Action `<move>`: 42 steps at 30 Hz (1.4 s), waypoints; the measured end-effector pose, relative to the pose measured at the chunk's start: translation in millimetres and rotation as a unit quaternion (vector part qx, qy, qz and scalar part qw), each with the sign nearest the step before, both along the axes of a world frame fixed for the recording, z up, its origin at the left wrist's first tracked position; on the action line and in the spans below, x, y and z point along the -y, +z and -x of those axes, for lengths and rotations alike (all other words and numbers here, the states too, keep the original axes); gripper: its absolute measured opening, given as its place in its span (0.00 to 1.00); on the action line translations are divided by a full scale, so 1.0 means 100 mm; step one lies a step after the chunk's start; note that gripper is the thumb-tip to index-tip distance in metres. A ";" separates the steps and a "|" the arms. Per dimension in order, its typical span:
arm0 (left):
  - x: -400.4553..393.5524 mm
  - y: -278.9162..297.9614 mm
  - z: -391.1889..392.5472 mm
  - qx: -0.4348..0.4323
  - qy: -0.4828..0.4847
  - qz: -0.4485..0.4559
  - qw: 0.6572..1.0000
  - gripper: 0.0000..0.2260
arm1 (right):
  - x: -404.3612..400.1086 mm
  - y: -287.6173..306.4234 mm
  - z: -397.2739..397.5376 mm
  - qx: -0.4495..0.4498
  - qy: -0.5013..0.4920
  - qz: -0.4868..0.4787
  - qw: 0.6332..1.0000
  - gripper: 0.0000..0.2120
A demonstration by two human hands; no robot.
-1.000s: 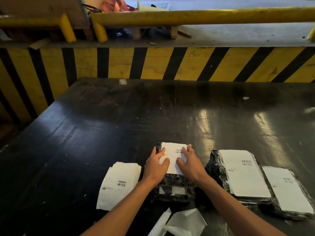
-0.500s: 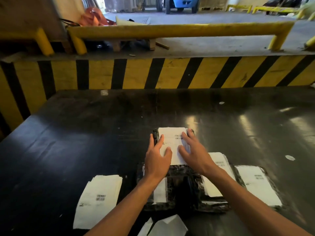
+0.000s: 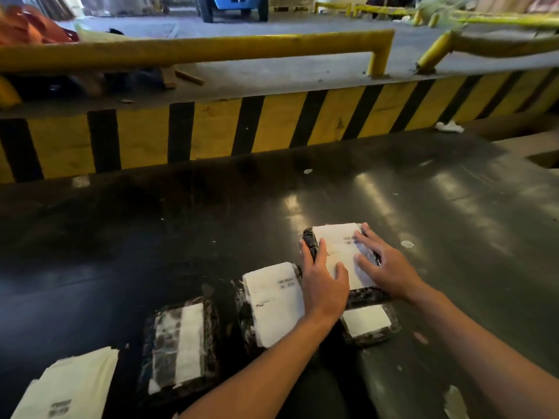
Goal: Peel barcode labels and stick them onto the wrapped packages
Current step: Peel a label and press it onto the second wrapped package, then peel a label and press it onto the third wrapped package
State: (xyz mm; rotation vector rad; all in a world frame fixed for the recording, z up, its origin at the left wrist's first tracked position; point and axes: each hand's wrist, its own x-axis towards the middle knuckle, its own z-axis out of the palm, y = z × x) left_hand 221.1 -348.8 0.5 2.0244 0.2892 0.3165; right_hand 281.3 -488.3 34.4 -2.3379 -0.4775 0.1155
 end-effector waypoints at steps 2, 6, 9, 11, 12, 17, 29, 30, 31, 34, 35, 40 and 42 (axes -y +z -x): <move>0.24 -0.15 -0.03 -0.021 -0.009 0.016 1.000 0.29 | 0.24 -0.15 -0.06 -0.016 0.004 0.004 1.000 0.26; 0.52 -0.49 -0.03 -0.056 -0.009 0.032 0.998 0.30 | 0.50 -0.49 -0.13 -0.048 0.025 0.006 0.999 0.27; 0.59 -0.65 -0.02 -0.080 0.002 0.047 0.996 0.31 | 0.56 -0.71 -0.19 -0.065 0.044 -0.004 0.997 0.27; 0.62 -0.70 -0.02 -0.090 -0.001 0.060 0.994 0.32 | 0.58 -0.83 -0.25 -0.067 0.059 0.005 0.996 0.27; 0.62 -0.73 -0.02 -0.097 -0.004 0.067 0.993 0.33 | 0.58 -0.89 -0.27 -0.066 0.066 0.013 0.996 0.27; 0.63 -0.90 0.03 -0.131 -0.032 0.023 0.991 0.37 | 0.62 -1.09 -0.32 -0.055 0.082 0.036 0.994 0.27; 0.55 -0.56 -0.11 -0.290 -0.083 -0.011 0.953 0.37 | 0.50 -1.03 -0.31 -0.065 0.052 0.167 0.982 0.27; 0.53 -0.50 -0.13 -0.307 -0.084 -0.003 0.948 0.37 | 0.46 -1.00 -0.31 -0.072 0.040 0.197 0.977 0.27; 0.50 -0.44 -0.15 -0.316 -0.086 0.006 0.945 0.36 | 0.41 -0.94 -0.31 -0.085 0.025 0.226 0.970 0.27; 0.40 -0.21 -0.15 -0.275 -0.086 0.036 0.957 0.30 | 0.19 -0.73 -0.31 -0.101 -0.028 0.212 0.972 0.22; 0.33 -0.13 -0.13 -0.244 -0.080 0.043 0.965 0.28 | 0.10 -0.67 -0.29 -0.096 -0.049 0.178 0.978 0.21; -0.22 0.24 0.02 -0.126 -0.041 0.020 0.991 0.18 | -0.43 -0.36 -0.16 -0.066 -0.054 0.089 0.992 0.19; -0.52 0.38 0.16 -0.080 -0.029 0.002 0.996 0.16 | -0.72 -0.23 -0.08 -0.050 -0.039 0.072 0.995 0.19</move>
